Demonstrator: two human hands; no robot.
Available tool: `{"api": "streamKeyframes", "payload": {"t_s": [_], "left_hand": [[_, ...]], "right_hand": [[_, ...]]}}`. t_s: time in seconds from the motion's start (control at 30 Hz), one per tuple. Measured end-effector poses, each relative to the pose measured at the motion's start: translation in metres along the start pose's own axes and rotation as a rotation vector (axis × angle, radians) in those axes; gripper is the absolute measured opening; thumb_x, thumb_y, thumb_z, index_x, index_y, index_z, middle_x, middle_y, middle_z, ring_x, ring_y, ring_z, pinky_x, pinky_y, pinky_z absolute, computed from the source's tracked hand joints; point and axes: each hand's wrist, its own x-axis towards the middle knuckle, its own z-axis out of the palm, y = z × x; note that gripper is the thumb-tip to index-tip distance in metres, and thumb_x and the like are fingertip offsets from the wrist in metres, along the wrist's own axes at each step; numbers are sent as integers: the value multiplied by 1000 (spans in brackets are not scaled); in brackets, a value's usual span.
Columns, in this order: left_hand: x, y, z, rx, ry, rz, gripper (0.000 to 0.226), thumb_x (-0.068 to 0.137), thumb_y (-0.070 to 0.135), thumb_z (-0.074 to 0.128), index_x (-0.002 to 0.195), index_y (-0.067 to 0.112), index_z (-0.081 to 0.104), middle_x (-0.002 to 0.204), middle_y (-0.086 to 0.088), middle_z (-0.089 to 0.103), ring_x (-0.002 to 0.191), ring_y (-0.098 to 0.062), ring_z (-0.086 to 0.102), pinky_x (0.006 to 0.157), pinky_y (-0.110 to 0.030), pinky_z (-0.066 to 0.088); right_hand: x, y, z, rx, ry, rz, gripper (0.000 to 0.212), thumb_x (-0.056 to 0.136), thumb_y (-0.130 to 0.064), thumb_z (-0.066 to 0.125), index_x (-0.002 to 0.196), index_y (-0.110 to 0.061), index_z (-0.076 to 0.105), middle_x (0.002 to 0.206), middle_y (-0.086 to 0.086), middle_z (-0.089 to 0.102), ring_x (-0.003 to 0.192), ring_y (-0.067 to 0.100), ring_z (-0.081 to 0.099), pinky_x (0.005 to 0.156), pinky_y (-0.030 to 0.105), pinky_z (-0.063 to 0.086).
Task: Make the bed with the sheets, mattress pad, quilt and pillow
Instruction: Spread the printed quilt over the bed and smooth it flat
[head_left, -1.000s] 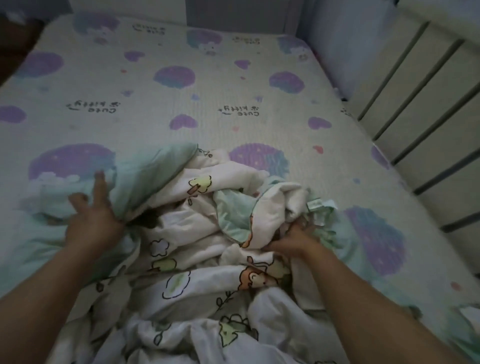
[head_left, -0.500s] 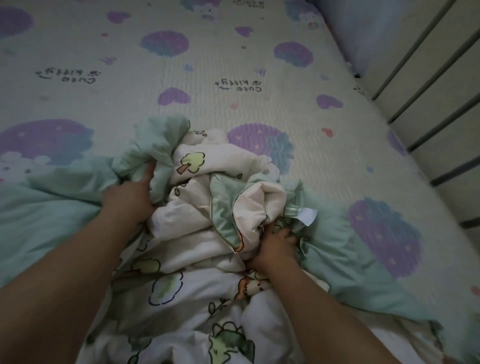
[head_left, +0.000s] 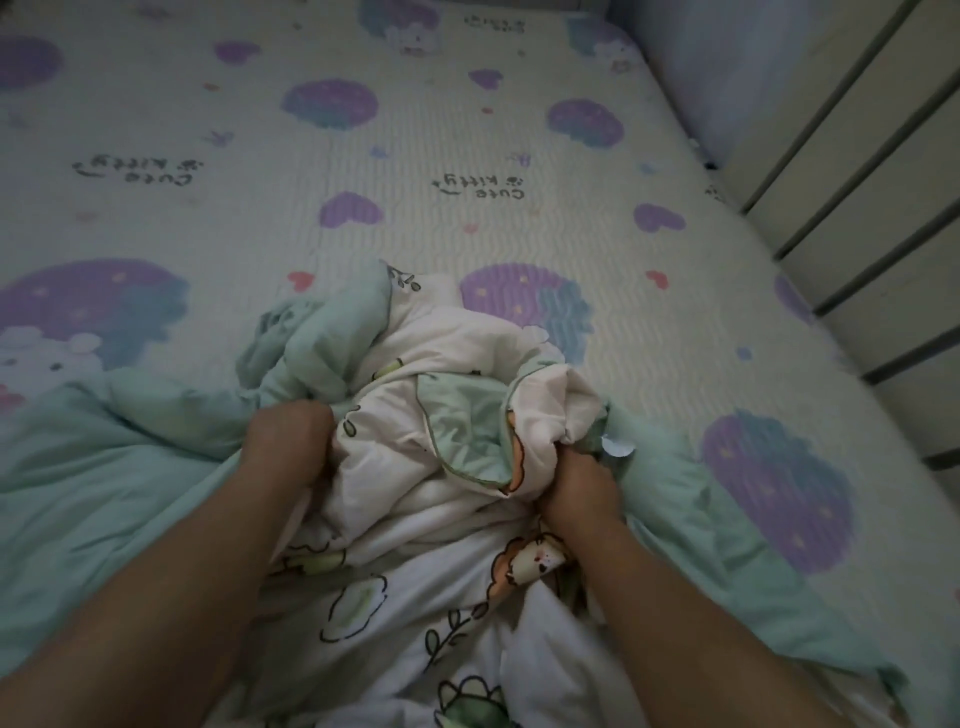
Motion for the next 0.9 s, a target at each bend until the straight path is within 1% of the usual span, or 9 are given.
{"api": "streamKeyframes", "payload": {"t_s": [0.1, 0.23, 0.33, 0.43, 0.5, 0.6, 0.67, 0.73, 0.9], "left_hand": [[-5, -9, -34, -380, -8, -322, 37, 83, 6, 42, 115, 3, 59, 117, -21, 60, 110, -35, 57, 91, -37, 44], [-1, -31, -109, -781, 235, -317, 73, 72, 46, 32, 109, -11, 59, 118, -38, 54, 111, -47, 53, 88, -43, 43], [15, -35, -176, -1000, 410, -384, 48, 93, 31, 45, 119, -7, 56, 125, -33, 53, 118, -45, 49, 95, -42, 40], [40, -29, -248, -1211, 634, -382, 38, 95, 25, 46, 128, 7, 54, 133, -18, 54, 123, -35, 48, 99, -33, 36], [62, -26, -285, -1426, 774, -348, 47, 91, 26, 54, 135, 12, 45, 137, -9, 51, 126, -26, 47, 100, -23, 33], [95, -24, -326, -1911, 558, 65, 103, 73, 35, 74, 148, 27, 5, 145, -3, 40, 125, -23, 50, 99, -36, 46], [113, -26, -321, -1817, 297, 170, 124, 59, 44, 84, 138, 55, -12, 152, -3, 28, 127, -27, 48, 92, -45, 49], [135, -33, -297, -1569, 214, 112, 130, 41, 54, 89, 124, 70, -10, 158, -8, 11, 137, -34, 33, 99, -51, 42], [116, -16, -198, -1339, 152, 59, 89, 82, 21, 71, 150, 29, 14, 157, -2, 17, 139, -25, 29, 112, -44, 31]], "right_hand": [[-4, -9, -23, 227, -16, 75, 48, 89, -43, 55, 132, -22, 52, 135, 7, 56, 122, 28, 53, 99, 35, 43], [-2, -40, -95, 512, 93, 135, 74, 88, -47, 58, 148, -15, 29, 154, 5, 31, 141, 26, 30, 113, 34, 23], [15, -67, -163, 678, 171, 144, 64, 95, -38, 52, 148, -10, 27, 153, 7, 32, 142, 27, 27, 114, 32, 18], [53, -90, -236, 1048, 320, 136, 47, 94, -16, 56, 138, -6, 42, 140, 12, 49, 126, 28, 49, 82, 19, 48], [88, -105, -277, 1251, 323, 78, 49, 87, -13, 65, 132, -5, 49, 128, 12, 58, 113, 26, 60, 62, 17, 47], [191, -105, -310, 1409, 275, -43, 122, 39, -55, 91, 141, -17, 36, 130, 4, 59, 113, 24, 62, 82, 38, 56], [237, -97, -308, 1397, 229, -107, 148, 15, -65, 90, 144, -24, 29, 134, 1, 57, 112, 20, 62, 91, 47, 52], [219, -98, -302, 1290, 240, -170, 137, 28, -61, 91, 144, -27, 27, 137, -1, 53, 115, 18, 58, 97, 44, 49], [141, -101, -248, 1116, 155, -128, 104, 75, -23, 79, 153, -21, 10, 155, 2, 25, 140, 22, 31, 113, 43, 32]]}}
